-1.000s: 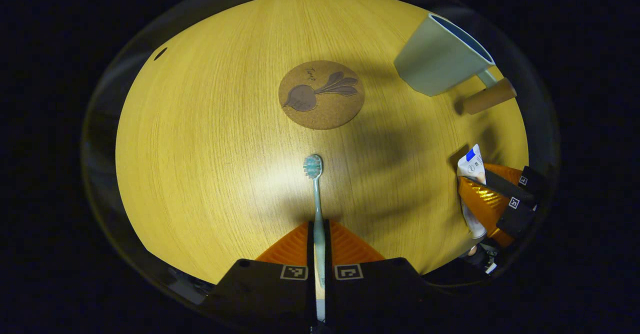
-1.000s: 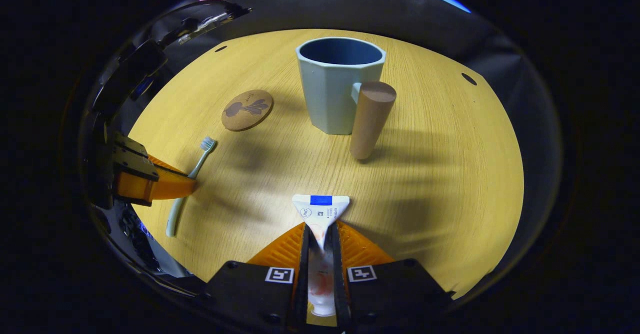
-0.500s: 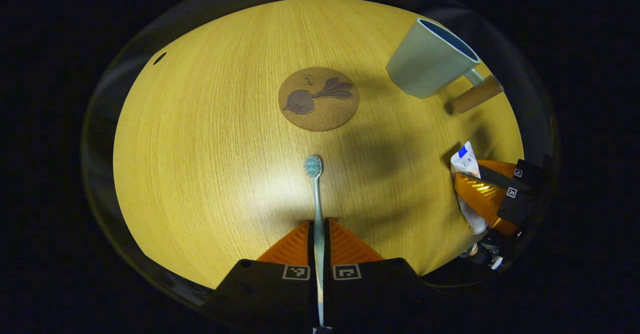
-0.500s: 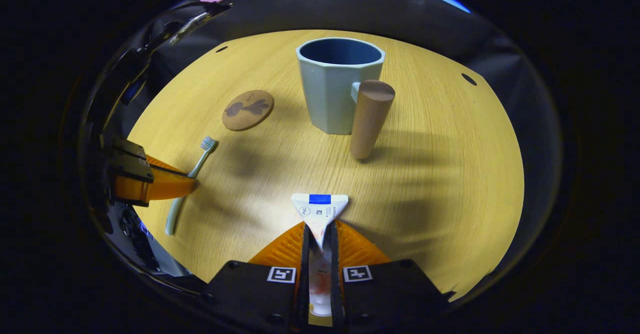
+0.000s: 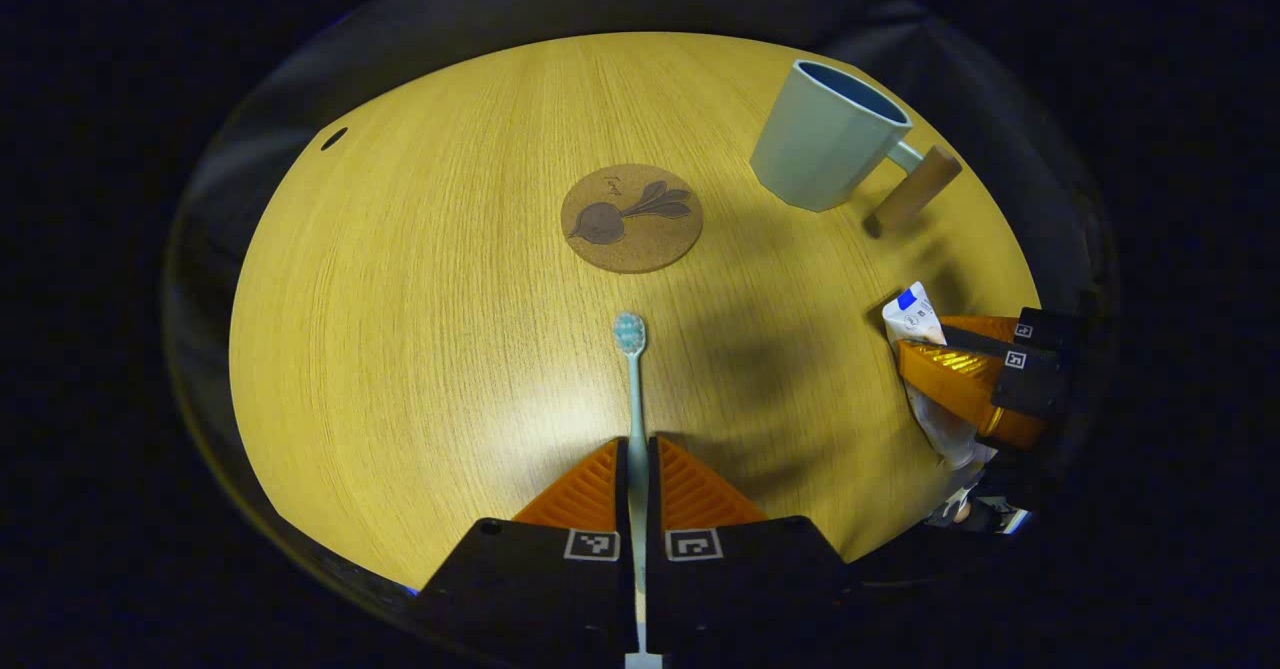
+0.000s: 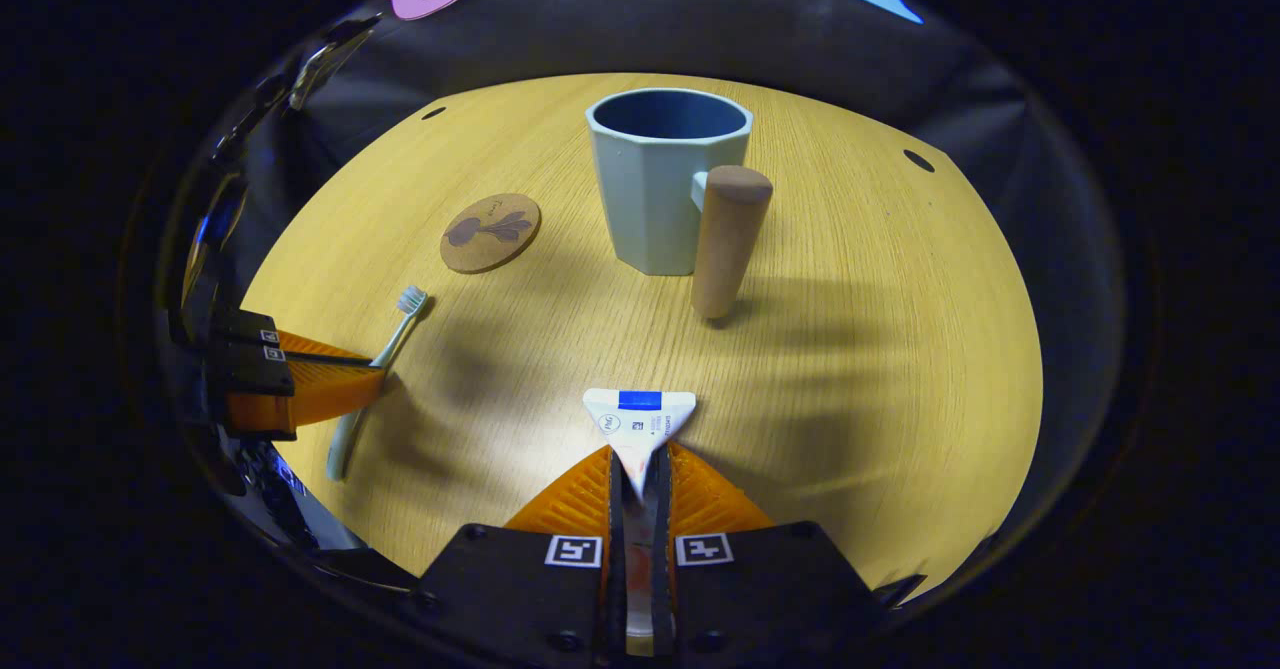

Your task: Put the toothbrush and toothpaste on the desktop into the cup, then pick up the cup and place it on the coaster on the desktop.

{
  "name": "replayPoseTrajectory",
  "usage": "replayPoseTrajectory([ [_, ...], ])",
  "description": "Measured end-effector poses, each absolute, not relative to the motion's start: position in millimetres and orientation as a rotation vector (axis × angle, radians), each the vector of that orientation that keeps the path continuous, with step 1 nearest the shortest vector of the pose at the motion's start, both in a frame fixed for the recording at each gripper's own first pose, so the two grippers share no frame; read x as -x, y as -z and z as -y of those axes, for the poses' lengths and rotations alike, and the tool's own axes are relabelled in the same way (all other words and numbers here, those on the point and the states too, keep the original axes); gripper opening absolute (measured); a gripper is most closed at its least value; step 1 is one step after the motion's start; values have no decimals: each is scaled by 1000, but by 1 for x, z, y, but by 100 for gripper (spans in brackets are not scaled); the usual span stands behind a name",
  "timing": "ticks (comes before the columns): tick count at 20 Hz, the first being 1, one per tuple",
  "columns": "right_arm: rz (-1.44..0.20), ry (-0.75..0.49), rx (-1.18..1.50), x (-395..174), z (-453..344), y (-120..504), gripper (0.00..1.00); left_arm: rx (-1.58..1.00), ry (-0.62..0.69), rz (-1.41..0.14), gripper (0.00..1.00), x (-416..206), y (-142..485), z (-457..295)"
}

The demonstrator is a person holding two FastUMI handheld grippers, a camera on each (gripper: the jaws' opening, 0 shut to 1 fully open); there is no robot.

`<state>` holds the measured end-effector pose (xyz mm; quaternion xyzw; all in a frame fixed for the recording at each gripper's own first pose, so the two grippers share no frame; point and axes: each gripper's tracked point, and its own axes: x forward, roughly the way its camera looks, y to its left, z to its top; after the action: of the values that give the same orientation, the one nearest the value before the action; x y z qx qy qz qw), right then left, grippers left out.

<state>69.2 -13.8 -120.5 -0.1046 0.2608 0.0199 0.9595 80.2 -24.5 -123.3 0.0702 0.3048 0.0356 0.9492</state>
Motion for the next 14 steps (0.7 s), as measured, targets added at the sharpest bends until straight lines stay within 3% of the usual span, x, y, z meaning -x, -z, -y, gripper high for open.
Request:
replayPoseTrajectory([
  [5,-455,-14,123,-54,11,106,12,-58,27,-570,0,-94,126,31],
  [8,-376,-33,51,-42,3,84,12,-32,60,-456,0,-101,99,31],
  [14,-101,-78,-97,-17,-13,-15,12,26,99,-242,0,-101,32,17],
])
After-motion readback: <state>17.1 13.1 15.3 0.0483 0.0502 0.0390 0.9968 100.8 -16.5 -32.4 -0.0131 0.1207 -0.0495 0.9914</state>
